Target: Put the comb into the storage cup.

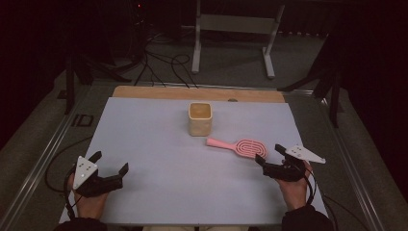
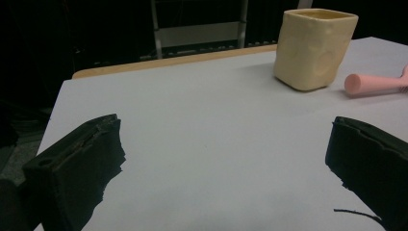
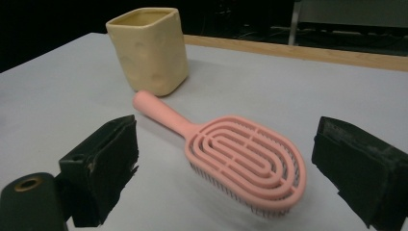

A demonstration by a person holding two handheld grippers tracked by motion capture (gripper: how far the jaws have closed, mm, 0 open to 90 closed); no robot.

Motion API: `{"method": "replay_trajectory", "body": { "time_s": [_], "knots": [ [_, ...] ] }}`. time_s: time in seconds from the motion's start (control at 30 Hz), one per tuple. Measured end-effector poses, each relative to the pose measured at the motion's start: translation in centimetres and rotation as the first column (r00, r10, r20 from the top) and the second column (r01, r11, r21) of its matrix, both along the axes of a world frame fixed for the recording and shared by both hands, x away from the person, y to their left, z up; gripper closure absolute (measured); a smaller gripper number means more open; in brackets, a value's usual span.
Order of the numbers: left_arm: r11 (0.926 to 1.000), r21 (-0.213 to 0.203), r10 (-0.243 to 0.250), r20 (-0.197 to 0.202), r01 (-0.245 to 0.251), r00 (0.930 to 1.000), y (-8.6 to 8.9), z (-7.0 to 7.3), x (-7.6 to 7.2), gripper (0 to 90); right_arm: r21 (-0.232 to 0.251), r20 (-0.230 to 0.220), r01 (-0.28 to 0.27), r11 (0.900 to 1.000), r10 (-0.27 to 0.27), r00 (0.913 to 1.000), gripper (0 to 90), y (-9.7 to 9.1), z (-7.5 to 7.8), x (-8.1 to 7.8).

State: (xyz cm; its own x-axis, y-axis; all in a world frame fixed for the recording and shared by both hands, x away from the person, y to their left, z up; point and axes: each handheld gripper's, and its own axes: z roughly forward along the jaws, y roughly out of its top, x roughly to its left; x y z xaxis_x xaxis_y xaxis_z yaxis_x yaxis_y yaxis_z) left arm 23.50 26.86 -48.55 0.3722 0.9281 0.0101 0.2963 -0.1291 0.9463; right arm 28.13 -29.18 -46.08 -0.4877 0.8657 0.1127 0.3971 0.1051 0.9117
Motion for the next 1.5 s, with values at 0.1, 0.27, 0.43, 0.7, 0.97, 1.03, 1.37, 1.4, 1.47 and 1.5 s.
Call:
{"method": "replay_trajectory", "body": {
  "time_s": [0.1, 0.27, 0.43, 0.7, 0.97, 1.03, 1.37, 1.4, 1.47, 1.5],
  "knots": [
    [1.0000, 0.002, 0.000, 0.000, 0.000, 1.0000, 0.0, 0.0, 0.0, 0.1, -0.006, 0.004, -0.009, 0.9999, 0.009, 1.0000, 8.8, 0.3, 0.4, 0.3],
    [1.0000, 0.002, -0.002, -0.002, 0.002, 1.0000, 0.0, -0.1, 0.0, 0.1, -0.009, 0.012, -0.028, 0.9996, 0.028, 0.9995, 8.8, 1.0, 1.1, 1.0],
    [1.0000, 0.003, -0.001, -0.003, 0.001, 1.0000, 0.0, -0.2, 0.1, 0.1, -0.017, 0.011, -0.046, 0.9988, 0.046, 0.9989, 8.8, 1.6, 1.5, 1.7],
    [1.0000, 0.000, 0.006, -0.004, -0.006, 1.0000, 0.0, -0.3, 0.1, 0.1, -0.013, 0.005, -0.052, 0.9986, 0.052, 0.9986, 8.8, 2.4, 1.9, 2.7],
    [1.0000, 0.001, 0.002, -0.009, -0.002, 1.0000, -0.1, -0.4, 0.1, 0.1, 0.000, -0.008, -0.048, 0.9988, 0.048, 0.9988, 9.1, 3.0, 2.2, 3.5],
    [1.0000, -0.002, 0.003, -0.009, -0.003, 1.0000, 0.0, -0.4, 0.1, 0.1, -0.001, -0.002, -0.048, 0.9989, 0.048, 0.9989, 9.2, 3.3, 2.2, 3.7],
    [1.0000, -0.006, 0.002, -0.010, -0.002, 0.9999, 0.0, -0.4, 0.1, 0.1, -0.017, -0.024, -0.064, 0.9978, 0.063, 0.9977, 11.7, 4.5, 2.5, 5.0],
    [1.0000, -0.006, 0.002, -0.010, -0.002, 0.9999, 0.0, -0.4, 0.1, 0.1, -0.017, -0.024, -0.064, 0.9978, 0.063, 0.9977, 11.7, 4.5, 2.5, 5.0],
    [1.0000, -0.004, 0.000, -0.010, 0.000, 0.9999, 0.0, -0.4, 0.1, 0.1, -0.019, -0.018, -0.065, 0.9977, 0.065, 0.9977, 12.8, 4.8, 2.8, 5.2],
    [1.0000, -0.003, 0.000, -0.011, 0.000, 0.9999, 0.0, -0.4, 0.1, 0.1, -0.024, -0.014, -0.064, 0.9977, 0.063, 0.9979, 13.1, 4.9, 2.9, 5.3]
  ]
}}
